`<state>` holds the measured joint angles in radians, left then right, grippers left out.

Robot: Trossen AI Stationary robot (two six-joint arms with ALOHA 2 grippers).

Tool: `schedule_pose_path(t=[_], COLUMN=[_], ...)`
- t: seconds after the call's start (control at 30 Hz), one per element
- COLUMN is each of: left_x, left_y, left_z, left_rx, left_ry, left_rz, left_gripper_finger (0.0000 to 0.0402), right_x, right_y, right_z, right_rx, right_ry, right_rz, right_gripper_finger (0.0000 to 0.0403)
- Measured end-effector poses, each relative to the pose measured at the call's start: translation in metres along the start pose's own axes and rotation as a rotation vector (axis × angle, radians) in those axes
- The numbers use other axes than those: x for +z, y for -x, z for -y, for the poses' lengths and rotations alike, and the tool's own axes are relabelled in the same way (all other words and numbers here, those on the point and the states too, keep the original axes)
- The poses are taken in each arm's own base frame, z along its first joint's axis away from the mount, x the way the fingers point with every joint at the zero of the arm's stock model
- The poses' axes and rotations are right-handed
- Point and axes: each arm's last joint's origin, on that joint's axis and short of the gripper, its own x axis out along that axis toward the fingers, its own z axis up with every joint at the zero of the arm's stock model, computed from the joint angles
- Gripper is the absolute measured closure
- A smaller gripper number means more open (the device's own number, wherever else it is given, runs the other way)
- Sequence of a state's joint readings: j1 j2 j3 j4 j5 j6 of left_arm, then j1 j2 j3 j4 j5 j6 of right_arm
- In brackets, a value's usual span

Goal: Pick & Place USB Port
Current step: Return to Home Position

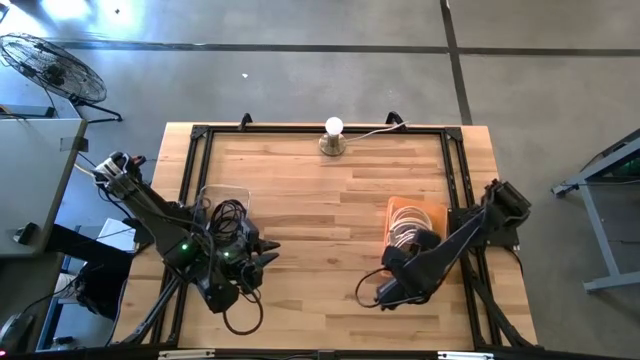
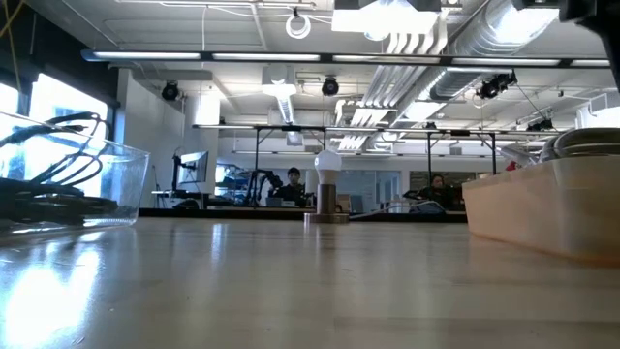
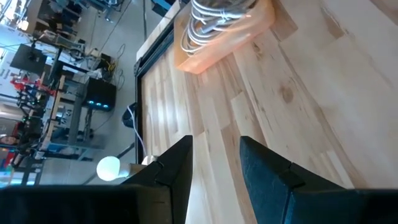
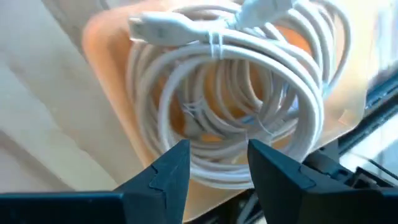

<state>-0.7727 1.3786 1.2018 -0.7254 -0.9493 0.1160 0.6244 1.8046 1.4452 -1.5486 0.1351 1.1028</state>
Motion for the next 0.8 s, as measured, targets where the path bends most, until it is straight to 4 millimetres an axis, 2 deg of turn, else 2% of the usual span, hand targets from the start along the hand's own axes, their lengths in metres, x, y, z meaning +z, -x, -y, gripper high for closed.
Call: schedule_pose_path(t=[0.2, 0.33, 0.47, 0.63, 0.8], left_x=[-0.001, -0.003, -0.006, -0.009, -0.010], left_y=[0.000, 0.000, 0.000, 0.000, 0.000], left_z=[-0.001, -0.003, -0.004, -0.004, -0.005], left_rx=[0.056, 0.142, 0.155, 0.159, 0.182], left_ry=[-0.025, -0.068, -0.101, -0.128, -0.139], left_rz=[-0.016, -0.039, -0.061, -0.077, -0.083], left_gripper_finger=[0.0273, 0.0273, 0.0273, 0.0273, 0.0274], right_x=[-0.008, -0.015, -0.023, -0.032, -0.027], right_y=[0.040, 0.066, 0.087, 0.099, 0.102], right_z=[0.002, 0.007, 0.019, 0.029, 0.027], right_rx=[0.098, 0.130, 0.125, 0.048, -0.007], right_ry=[-0.008, 0.028, 0.065, 0.082, 0.225], right_rz=[0.118, 0.295, 0.494, 0.723, 0.785], right_gripper_finger=[0.0253, 0.0268, 0.0284, 0.0298, 0.0305])
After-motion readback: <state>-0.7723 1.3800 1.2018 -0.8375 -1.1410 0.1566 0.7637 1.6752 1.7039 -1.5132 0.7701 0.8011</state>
